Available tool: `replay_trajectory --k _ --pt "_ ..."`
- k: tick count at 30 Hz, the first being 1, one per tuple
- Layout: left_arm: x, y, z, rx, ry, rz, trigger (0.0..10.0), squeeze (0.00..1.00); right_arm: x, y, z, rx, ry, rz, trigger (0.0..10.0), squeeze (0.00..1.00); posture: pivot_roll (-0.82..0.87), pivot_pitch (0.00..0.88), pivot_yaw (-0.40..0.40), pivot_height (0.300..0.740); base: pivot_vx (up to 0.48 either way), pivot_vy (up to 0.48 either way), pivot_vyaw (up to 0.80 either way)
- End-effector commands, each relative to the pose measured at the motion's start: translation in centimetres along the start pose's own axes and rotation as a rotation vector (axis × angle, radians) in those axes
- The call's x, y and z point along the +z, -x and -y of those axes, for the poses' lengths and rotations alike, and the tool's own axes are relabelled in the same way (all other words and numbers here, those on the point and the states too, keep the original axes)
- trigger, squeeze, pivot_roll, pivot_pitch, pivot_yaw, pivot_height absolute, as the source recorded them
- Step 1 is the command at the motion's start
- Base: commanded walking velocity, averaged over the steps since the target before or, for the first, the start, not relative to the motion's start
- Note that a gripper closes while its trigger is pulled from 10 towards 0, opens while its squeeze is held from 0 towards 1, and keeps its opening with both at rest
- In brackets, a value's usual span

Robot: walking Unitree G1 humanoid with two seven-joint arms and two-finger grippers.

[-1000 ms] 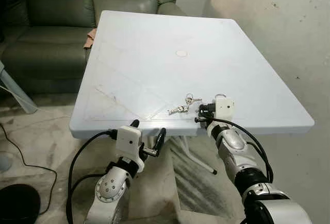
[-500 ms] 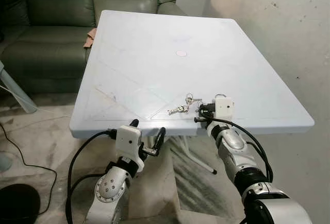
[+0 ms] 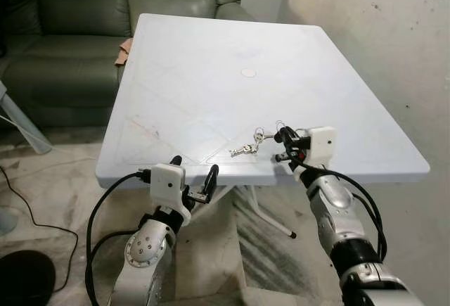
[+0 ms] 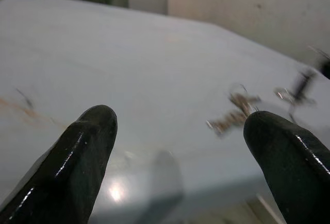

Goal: Hang keys on a hook

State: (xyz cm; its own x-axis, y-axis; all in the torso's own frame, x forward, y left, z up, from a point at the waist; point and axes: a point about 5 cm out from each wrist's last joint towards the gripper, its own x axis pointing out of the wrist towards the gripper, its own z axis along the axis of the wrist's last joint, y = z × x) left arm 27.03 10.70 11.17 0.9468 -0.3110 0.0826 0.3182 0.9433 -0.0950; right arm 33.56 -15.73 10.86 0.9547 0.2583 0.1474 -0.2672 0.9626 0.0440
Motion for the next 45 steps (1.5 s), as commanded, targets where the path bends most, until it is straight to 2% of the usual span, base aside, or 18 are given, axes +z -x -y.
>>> replay_trajectory --k 1,6,9,11,15,20,23,25,28,32,34,36,37,45 --pt "0.0 -0.2 -0.4 0.000 0.003 0.000 10.0 0.00 1.2 0.1 0.8 -0.031 0.012 0.059 10.0 0.00 0.08 0.056 -0.070 0.740 0.000 0.000 0.00" --pt "1.2 -1.5 -2.2 0.039 -0.016 0.042 10.0 0.00 2.5 1.7 2.1 -0.108 0.061 0.122 10.0 0.00 0.05 0.034 -0.046 0.740 0.000 0.000 0.00" --pt "1.1 -2.3 -3.4 0.068 -0.026 0.033 10.0 0.00 2.8 2.2 2.5 -0.159 0.090 0.129 10.0 0.00 0.03 0.025 -0.035 0.740 0.000 0.000 0.00" --pt "1.1 -2.6 -3.8 0.085 -0.032 0.023 10.0 0.00 2.7 2.2 2.4 -0.166 0.075 0.125 10.0 0.00 0.02 0.019 -0.029 0.740 0.000 0.000 0.00" --pt "1.7 -3.6 -4.5 0.100 -0.039 0.028 10.0 0.00 2.6 1.9 1.6 -0.179 0.130 0.086 10.0 0.00 0.01 0.000 -0.011 0.740 0.000 0.000 0.00" --pt "1.8 -4.2 -5.1 0.110 -0.076 0.031 10.0 0.00 2.6 1.8 1.0 -0.196 0.116 0.064 10.0 0.00 0.01 0.000 -0.003 0.740 0.000 0.000 -0.31" --pt "1.9 -4.5 -5.4 0.118 -0.039 0.025 10.0 0.00 2.5 1.8 0.9 -0.196 0.108 0.054 10.0 0.00 0.01 0.000 0.002 0.740 0.000 0.000 -0.58" --pt "2.5 -5.0 -5.8 0.164 0.015 0.050 10.0 0.00 2.3 1.9 1.0 -0.221 0.106 0.045 10.0 0.00 0.02 0.004 0.000 0.740 0.000 0.000 -0.59" --pt "2.8 -5.4 -5.9 0.196 0.033 0.069 10.0 0.00 2.2 1.8 0.9 -0.226 0.104 0.039 10.0 0.00 0.02 0.005 0.001 0.740 0.000 0.000 -0.59" --pt "3.0 -5.7 -5.5 0.190 -0.010 0.090 10.0 0.00 2.1 1.6 0.6 -0.228 0.104 0.028 10.0 0.00 0.02 0.006 -0.004 0.740 0.000 0.000 -0.60" --pt "2.8 -5.7 -5.4 0.183 -0.054 0.069 10.0 0.00 2.2 1.6 0.5 -0.225 0.122 0.026 10.0 0.00 0.02 0.006 -0.004 0.740 0.000 0.000 -0.60" --pt "2.6 -5.8 -5.4 0.183 -0.044 0.060 10.0 0.00 2.1 1.5 0.5 -0.227 0.122 0.019 10.0 0.00 0.03 0.006 -0.005 0.740 0.000 0.000 -0.61" --pt "2.5 -5.8 -5.3 0.170 -0.006 0.063 10.0 0.00 2.1 1.4 0.5 -0.233 0.114 0.015 10.0 0.00 0.03 0.008 -0.005 0.740 0.000 0.472 -0.61" --pt "2.7 -5.8 -5.7 0.205 -0.022 0.071 10.0 0.00 1.9 1.5 0.5 -0.239 0.115 0.003 10.0 0.00 0.03 0.012 -0.005 0.740 0.000 0.242 -0.61"
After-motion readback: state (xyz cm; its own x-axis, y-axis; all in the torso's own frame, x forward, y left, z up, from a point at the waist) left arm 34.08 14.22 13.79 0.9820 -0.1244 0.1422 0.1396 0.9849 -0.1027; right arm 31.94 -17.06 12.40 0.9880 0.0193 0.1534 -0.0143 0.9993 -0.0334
